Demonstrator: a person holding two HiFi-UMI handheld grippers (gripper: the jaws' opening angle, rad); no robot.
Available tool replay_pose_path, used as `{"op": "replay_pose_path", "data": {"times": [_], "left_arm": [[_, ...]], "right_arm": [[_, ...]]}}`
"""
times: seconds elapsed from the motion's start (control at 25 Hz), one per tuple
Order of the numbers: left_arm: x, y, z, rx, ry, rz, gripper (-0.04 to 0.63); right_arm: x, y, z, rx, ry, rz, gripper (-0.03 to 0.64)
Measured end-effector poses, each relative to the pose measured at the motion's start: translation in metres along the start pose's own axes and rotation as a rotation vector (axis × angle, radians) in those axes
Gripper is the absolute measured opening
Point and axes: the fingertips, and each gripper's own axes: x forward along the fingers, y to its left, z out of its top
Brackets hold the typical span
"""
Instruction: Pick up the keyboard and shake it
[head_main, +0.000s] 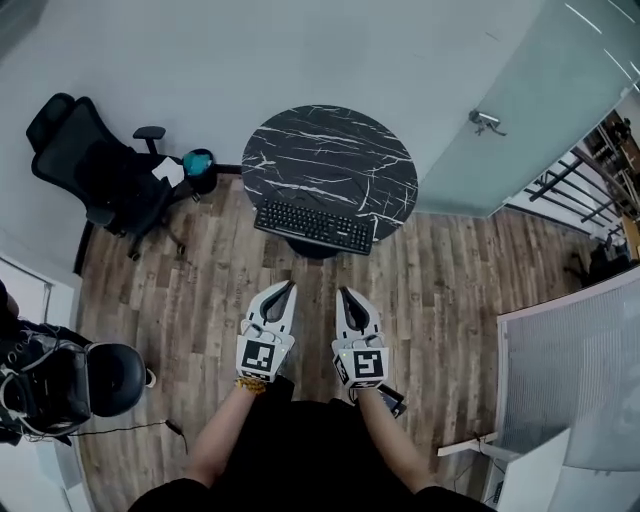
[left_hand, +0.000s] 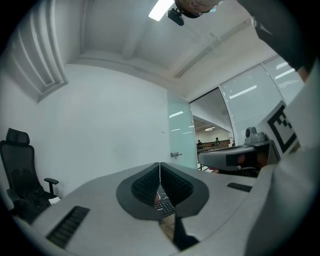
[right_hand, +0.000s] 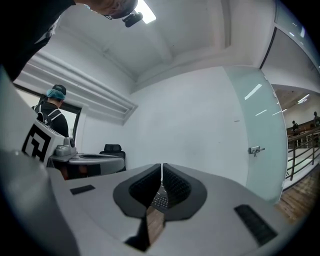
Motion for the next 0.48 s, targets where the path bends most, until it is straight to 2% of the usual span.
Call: {"op": "replay_pose_path", "data": {"times": [0.28,0.48], "left_arm": [[0.026,0.03,-0.009,-0.009,0.026,-0.086,0.016],[0.051,0.034,-0.025,-0.033,0.063,-0.124,0.017]], "right_arm": [[0.042,0.017,-0.004,-0.015,0.032,0.024,0.031],[0.059,-0.005,-0.02,0.005,0.075,0.013,0.031]]}}
